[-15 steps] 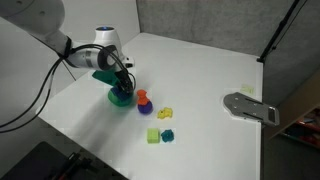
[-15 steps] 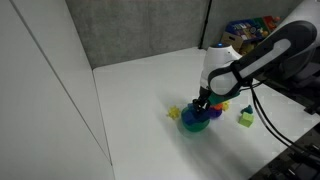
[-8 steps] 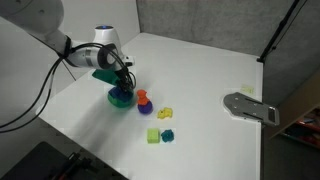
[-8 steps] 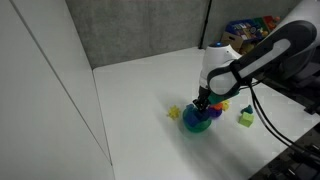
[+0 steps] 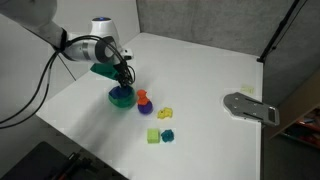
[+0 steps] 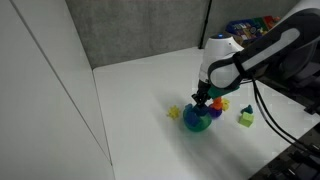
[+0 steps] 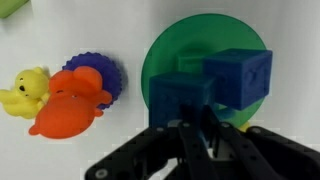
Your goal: Put the blue block on the green block
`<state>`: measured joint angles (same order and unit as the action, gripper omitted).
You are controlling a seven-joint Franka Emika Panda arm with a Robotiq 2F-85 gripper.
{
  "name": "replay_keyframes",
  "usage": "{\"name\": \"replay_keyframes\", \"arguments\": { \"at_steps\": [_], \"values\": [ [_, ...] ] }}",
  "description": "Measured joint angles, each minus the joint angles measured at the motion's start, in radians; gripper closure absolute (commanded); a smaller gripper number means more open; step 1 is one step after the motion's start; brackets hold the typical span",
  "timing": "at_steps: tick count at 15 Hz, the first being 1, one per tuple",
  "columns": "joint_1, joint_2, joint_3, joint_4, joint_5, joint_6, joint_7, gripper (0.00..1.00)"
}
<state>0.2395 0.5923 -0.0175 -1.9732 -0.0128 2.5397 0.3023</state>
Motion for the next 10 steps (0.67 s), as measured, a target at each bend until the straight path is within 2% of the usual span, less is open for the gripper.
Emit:
{"name": "replay_keyframes", "arguments": {
  "at_steps": [5, 10],
  "values": [
    [-0.027, -0.091, 0.019, 0.001, 0.003, -0.040, -0.025, 0.94],
    [-0.094, -0.182, 0.022, 0.002, 0.013, -0.071, -0.057, 0.94]
  ]
}}
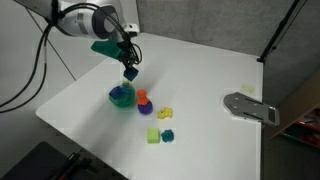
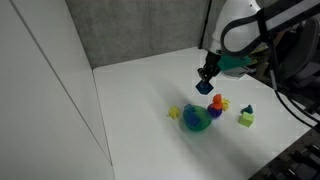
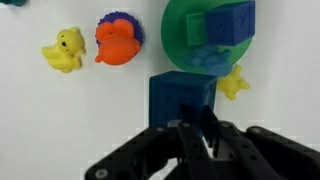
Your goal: Put the blue block on the green block
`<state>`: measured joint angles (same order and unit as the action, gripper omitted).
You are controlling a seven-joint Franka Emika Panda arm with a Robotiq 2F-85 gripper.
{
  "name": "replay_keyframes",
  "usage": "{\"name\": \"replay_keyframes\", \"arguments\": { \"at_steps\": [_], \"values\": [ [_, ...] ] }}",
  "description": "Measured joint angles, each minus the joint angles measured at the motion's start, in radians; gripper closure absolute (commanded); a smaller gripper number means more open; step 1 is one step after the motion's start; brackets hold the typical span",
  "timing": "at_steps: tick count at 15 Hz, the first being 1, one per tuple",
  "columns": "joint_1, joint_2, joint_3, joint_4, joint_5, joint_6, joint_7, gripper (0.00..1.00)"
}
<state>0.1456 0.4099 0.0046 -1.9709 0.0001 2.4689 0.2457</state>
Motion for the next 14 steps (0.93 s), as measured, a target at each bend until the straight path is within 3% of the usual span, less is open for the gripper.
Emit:
{"name": "replay_keyframes", "arguments": {
  "at_steps": [8, 14],
  "values": [
    [-0.136, -0.079, -0.022, -0.012, 0.015, -0.048, -0.088, 0.94],
    [-0.204, -0.126, -0.062, -0.112, 0.014, -0.054, -0.177, 0.94]
  ]
}}
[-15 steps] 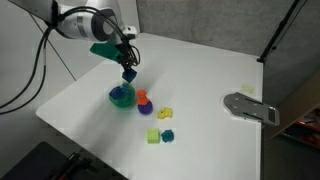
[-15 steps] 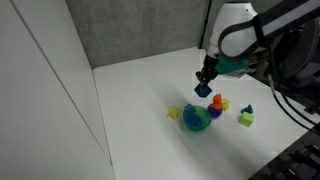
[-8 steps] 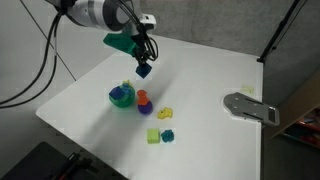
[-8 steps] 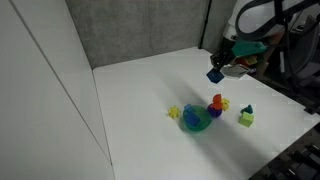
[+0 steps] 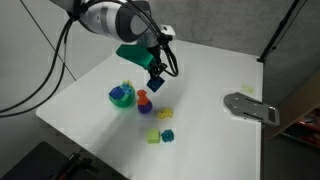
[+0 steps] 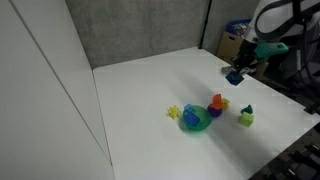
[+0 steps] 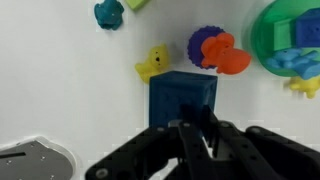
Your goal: Put the blue block on the green block
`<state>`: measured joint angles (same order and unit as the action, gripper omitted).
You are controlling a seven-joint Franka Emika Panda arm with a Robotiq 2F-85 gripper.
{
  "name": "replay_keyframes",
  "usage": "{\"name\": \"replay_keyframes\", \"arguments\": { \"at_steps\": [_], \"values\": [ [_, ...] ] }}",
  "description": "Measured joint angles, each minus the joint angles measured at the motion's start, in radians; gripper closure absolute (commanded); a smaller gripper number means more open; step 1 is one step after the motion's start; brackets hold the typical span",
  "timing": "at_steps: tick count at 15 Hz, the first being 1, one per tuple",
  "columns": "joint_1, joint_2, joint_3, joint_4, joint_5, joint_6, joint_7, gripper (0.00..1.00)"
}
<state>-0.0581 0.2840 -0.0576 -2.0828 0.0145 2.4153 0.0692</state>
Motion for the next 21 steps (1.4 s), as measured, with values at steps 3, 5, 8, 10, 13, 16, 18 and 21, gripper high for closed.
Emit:
{"name": "replay_keyframes", "arguments": {
  "at_steps": [3, 5, 8, 10, 13, 16, 18, 21],
  "values": [
    [-0.022, -0.001, -0.027, -0.059, -0.007, 0.000, -0.021, 0.94],
    [-0.030, 0.004, -0.042, -0.097, -0.015, 0.000, -0.033, 0.94],
    [-0.032, 0.025, -0.056, -0.143, -0.043, 0.001, -0.034, 0.94],
    [-0.032, 0.044, -0.061, -0.165, -0.058, 0.001, -0.034, 0.94],
    [-0.032, 0.069, -0.073, -0.186, -0.101, 0.003, -0.031, 0.94],
    [-0.032, 0.090, -0.087, -0.197, -0.143, 0.007, -0.030, 0.94],
    [-0.032, 0.105, -0.090, -0.199, -0.160, 0.008, -0.030, 0.94],
    [-0.023, 0.125, -0.090, -0.200, -0.178, 0.026, -0.028, 0.94]
  ]
}}
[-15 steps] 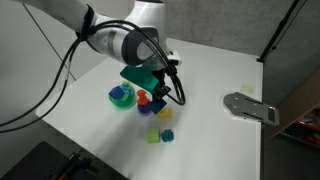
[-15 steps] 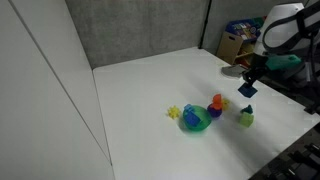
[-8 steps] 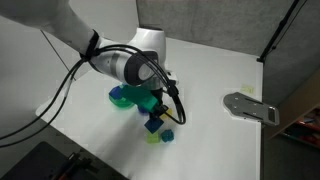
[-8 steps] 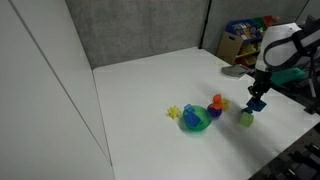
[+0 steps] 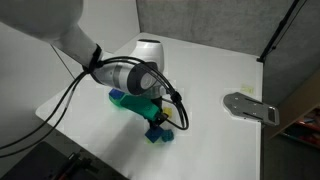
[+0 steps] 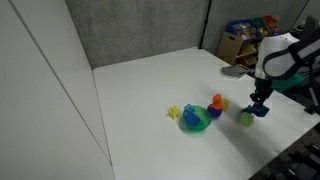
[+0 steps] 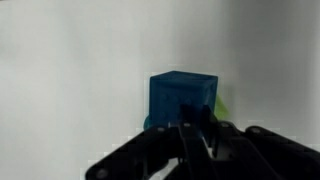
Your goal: Put the blue block on the green block
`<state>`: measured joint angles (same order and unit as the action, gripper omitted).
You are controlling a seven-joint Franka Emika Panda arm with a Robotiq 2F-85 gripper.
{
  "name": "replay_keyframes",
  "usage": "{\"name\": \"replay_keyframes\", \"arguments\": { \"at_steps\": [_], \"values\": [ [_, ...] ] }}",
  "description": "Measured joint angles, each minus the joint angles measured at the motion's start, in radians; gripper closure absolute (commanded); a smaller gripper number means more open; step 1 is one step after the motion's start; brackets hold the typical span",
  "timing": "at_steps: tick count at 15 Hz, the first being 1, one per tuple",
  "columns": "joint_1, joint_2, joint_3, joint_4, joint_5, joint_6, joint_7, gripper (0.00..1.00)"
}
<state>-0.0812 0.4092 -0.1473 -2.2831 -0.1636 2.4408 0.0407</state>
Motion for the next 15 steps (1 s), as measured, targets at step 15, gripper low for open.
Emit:
{"name": "replay_keyframes", "arguments": {
  "at_steps": [15],
  "values": [
    [0.075, 0.047, -0.015, -0.003, -0.083, 0.100, 0.047, 0.94]
  ]
}}
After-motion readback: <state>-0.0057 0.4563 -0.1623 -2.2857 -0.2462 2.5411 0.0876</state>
